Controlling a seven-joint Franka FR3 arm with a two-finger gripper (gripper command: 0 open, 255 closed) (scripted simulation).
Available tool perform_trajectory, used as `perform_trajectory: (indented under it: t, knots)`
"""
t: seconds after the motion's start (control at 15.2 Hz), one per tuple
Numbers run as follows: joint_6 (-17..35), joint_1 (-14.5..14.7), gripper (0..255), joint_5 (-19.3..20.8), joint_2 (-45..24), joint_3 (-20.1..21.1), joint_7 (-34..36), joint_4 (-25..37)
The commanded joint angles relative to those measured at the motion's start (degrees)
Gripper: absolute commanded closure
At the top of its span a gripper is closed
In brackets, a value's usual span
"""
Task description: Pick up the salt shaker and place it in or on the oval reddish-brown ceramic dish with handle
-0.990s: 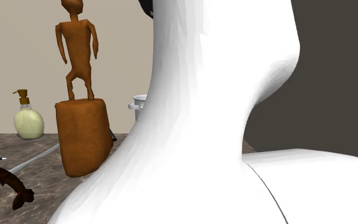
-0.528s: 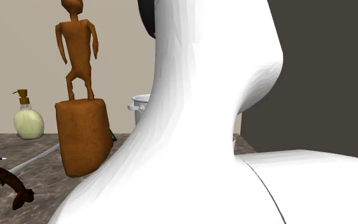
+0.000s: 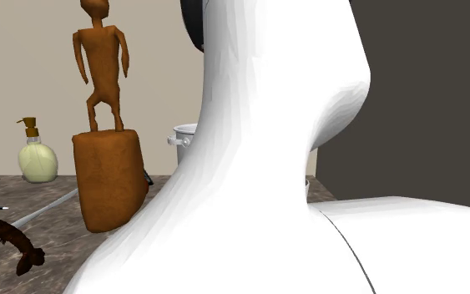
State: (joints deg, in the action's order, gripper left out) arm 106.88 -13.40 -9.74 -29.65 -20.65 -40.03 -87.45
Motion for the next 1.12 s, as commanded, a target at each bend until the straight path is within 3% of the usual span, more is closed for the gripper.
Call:
perform_trajectory:
  t: [0.0,0.07,0.13,0.73,1.06]
  knots:
    - [0.02,0.00,0,0.00,0.00,0.00,0.00,-0.02]
    - [0.01,0.00,0,0.00,0.00,0.00,0.00,-0.01]
    - [0.01,0.00,255,0.00,0.00,0.00,0.00,-0.01]
    - [0.02,0.00,255,0.00,0.00,0.00,0.00,-0.02]
    - [-3.23,0.01,255,0.46,1.15,-0.25,0.27,2.16]
